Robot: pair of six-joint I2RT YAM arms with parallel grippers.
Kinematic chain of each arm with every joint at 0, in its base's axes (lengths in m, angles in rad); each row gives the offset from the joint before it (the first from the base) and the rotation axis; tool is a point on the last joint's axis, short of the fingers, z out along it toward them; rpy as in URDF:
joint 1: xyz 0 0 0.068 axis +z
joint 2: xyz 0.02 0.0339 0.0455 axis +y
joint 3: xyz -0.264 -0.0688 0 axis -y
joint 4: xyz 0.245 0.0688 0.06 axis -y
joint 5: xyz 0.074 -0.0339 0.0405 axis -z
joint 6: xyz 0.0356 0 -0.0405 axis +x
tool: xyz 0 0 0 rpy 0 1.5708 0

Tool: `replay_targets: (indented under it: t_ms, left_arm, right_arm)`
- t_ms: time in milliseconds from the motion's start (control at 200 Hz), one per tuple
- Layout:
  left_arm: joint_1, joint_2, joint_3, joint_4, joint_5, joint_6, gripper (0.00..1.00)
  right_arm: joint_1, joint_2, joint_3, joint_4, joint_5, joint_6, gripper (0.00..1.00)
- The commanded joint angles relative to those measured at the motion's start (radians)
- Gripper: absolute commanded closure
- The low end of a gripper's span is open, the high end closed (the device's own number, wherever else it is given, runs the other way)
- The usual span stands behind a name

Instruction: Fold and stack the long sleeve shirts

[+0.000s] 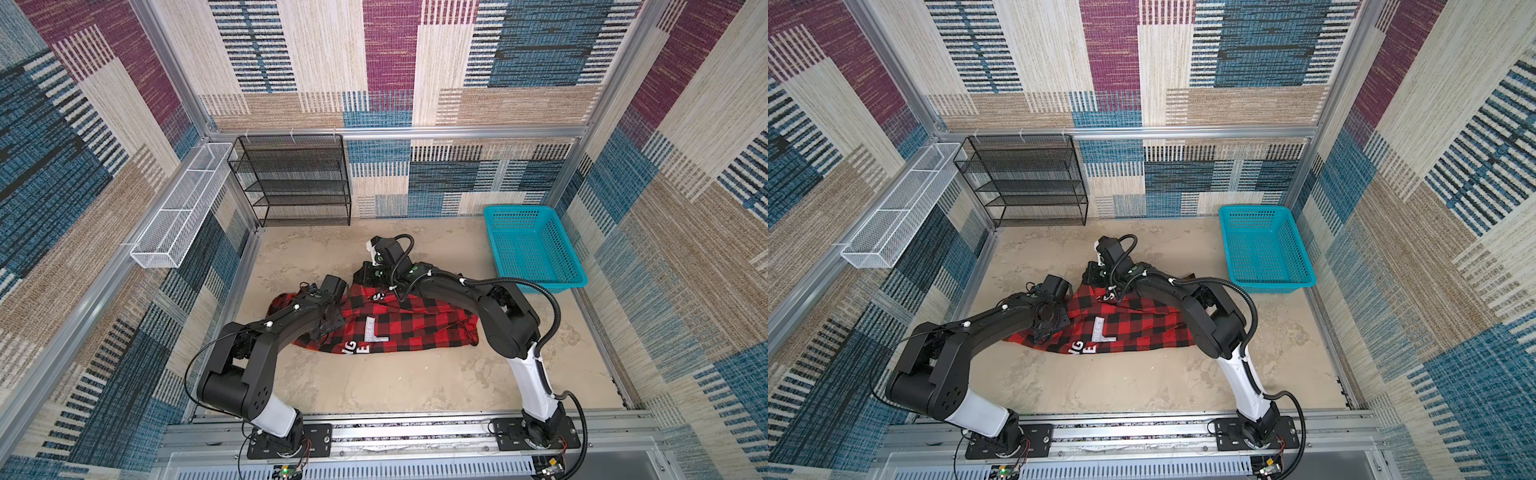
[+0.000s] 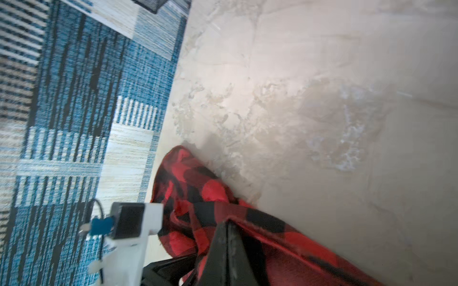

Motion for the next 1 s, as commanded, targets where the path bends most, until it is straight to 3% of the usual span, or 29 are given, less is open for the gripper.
replay_targets:
  t_ms: [0,426,996]
  left_arm:
    - [0.000,-0.012,0.005,-0.008,0.008,-0.017,0.90]
    - [-0.001,-0.019,0.008,-0.025,0.003,-0.009,0.91]
    - [-0.001,-0.024,0.008,-0.036,-0.008,0.004,0.91]
  right_arm:
    - [0.015,-0.040,-0.021,0.038,-0.021,-0.079,0.98]
    - [0.075,-0.179,-0.127,0.028,0.096,-0.108,0.98]
    - [0.160,-0.374,-0.340,-0.036,0.183,-0.036,1.00]
